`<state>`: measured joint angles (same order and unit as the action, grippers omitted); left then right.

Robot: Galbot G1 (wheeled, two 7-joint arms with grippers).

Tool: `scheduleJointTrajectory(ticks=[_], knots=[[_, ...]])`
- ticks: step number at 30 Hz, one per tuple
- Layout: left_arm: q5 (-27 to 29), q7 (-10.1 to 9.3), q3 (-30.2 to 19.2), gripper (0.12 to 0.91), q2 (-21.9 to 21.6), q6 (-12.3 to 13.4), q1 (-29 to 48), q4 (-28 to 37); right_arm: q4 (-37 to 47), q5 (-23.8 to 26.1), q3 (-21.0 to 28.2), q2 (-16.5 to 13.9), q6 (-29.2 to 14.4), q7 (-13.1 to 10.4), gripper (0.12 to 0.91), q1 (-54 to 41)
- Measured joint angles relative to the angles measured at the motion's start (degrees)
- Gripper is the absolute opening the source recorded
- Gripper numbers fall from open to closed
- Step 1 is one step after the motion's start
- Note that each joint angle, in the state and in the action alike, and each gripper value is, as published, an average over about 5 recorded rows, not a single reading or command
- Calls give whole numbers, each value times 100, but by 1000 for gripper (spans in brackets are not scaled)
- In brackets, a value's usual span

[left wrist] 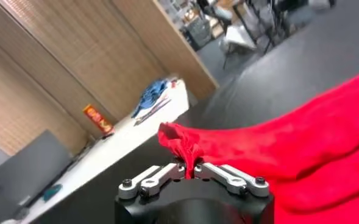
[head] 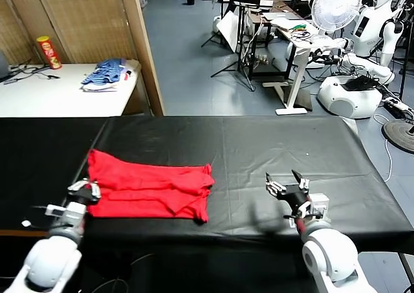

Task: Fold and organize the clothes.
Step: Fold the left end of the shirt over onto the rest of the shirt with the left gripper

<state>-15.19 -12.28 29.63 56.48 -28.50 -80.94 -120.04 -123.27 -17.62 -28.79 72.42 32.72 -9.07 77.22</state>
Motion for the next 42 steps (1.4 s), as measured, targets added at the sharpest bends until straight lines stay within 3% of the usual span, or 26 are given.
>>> scheduleJointTrajectory(ticks=[5, 9, 16, 27, 30, 38, 42], knots=[[-1446, -425, -791, 157, 398, -370, 545, -216, -121, 143, -156, 116, -4, 0, 798, 218], [-2061, -580, -1336, 157, 700, -469, 1029, -198, -175, 197, -268, 175, -6, 0, 798, 375], [-2149, -581, -1920, 157, 1110, -474, 1510, 51, -167, 216, -280, 181, -4, 4, 798, 425], [-1787, -504, -2122, 162, 1316, -447, 1417, 151, 58, 177, -48, 119, -19, 91, 798, 185], [-1738, -461, -2125, 242, 1392, -353, 1352, 138, 114, 34, 55, 58, -68, 220, 798, 87], [-2017, -334, -2023, 663, 1574, 86, 1300, 36, 339, -244, 566, -118, -179, 569, 798, -287], [-1904, -287, -1803, 782, 1469, 212, 1254, -50, 530, -235, 1032, -99, -200, 597, 798, -632]])
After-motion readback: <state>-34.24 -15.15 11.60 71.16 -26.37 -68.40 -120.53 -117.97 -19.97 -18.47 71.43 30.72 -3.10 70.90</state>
